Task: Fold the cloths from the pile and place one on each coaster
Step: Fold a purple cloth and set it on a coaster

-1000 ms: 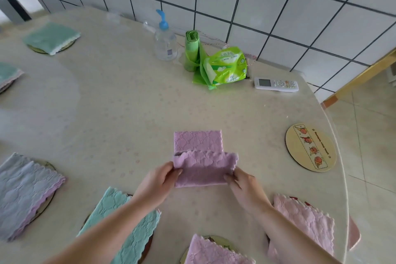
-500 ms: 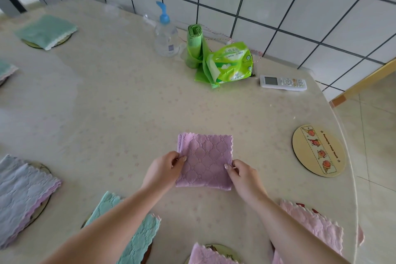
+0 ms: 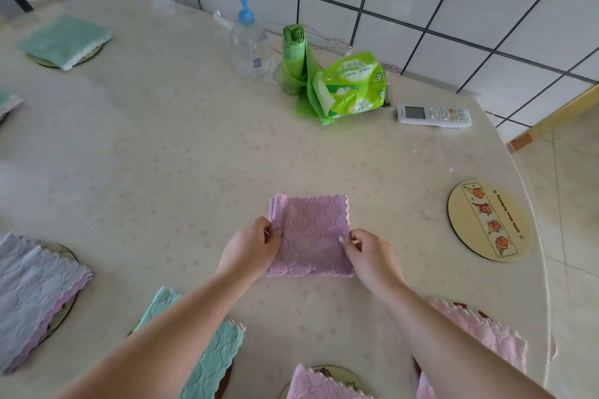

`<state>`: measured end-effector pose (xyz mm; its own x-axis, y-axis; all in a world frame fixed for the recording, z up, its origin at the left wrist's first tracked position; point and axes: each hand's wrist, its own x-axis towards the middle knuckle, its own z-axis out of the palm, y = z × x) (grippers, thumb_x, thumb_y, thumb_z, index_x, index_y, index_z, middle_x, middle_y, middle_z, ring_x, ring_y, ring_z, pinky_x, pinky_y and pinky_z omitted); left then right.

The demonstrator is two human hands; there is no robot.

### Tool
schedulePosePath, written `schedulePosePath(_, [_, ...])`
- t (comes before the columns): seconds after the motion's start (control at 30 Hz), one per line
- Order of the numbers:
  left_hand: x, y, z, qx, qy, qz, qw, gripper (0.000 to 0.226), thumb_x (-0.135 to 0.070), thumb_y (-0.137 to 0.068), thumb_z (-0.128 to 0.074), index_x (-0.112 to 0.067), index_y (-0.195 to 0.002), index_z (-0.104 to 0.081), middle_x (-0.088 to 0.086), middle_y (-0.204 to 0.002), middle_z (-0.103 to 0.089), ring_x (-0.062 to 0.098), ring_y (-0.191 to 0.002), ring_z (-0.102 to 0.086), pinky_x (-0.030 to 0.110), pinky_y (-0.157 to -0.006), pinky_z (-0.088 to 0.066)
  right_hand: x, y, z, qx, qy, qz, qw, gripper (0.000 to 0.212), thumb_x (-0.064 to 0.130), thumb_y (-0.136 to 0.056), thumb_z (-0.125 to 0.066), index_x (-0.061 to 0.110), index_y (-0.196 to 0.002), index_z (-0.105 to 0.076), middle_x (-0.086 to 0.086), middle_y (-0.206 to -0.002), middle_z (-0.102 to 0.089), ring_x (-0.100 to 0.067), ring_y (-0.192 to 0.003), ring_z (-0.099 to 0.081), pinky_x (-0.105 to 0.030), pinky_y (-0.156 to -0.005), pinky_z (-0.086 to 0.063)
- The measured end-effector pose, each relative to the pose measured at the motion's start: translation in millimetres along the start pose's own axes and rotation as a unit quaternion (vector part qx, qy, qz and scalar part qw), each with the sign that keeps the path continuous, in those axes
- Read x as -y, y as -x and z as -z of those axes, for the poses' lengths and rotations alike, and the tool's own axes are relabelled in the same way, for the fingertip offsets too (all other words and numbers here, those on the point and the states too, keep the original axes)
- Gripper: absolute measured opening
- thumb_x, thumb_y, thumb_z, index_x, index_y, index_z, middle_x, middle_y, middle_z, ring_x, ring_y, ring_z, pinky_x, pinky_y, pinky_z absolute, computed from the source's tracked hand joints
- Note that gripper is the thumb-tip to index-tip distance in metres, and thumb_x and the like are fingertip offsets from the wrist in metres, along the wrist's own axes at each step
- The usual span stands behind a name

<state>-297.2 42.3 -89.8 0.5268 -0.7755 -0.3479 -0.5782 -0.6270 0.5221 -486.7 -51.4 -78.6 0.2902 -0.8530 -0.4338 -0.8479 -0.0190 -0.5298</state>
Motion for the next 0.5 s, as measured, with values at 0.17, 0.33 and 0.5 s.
schedulePosePath(0.17, [-6.3,6.0,8.5,-0.106,0.056,-0.075,0.99,0.015,-0.03,-0.089,-0.052,-0.017,-0.088,-0.045,-0.004,-0.078,-0.049,0.02,-0.068,-0.048,0.03,-0.057,-0.037,5.6,0.6,8.3,-0.092,-0.049,0.032,0.994,0.015,0.024,-0.088,-0.056,0.02,-0.102,-0.056,0.006,-0.093,-0.056,-0.019,-0.08,-0.057,-0.034,-0.067,-0.048])
schedulePosePath(0.33, [-11.2,-3.1,-5.6,-0.087,-0.133,-0.293,0.943,0.04,-0.04,-0.084,-0.042,-0.019,-0.116,-0.057,0.0,-0.124,-0.056,0.019,-0.12,-0.047,0.037,-0.1,-0.039,18.2,-9.7,0.2,-0.072,0.091,0.257,0.959,0.037,0.018,-0.087,-0.054,0.017,-0.123,-0.056,-0.004,-0.131,-0.051,-0.023,-0.122,-0.046,-0.039,-0.102,-0.04])
schedulePosePath(0.5, [1.5,-10.9,-21.7,-0.017,-0.266,-0.357,0.895,0.062,-0.052,-0.087,-0.034,-0.013,-0.135,-0.045,0.008,-0.143,-0.044,0.025,-0.136,-0.035,0.046,-0.109,-0.018,13.5,-10.9,-28.5,-0.027,0.262,0.281,0.923,0.054,0.039,-0.08,-0.038,0.023,-0.129,-0.05,-0.007,-0.136,-0.053,-0.023,-0.128,-0.045,-0.05,-0.096,-0.043])
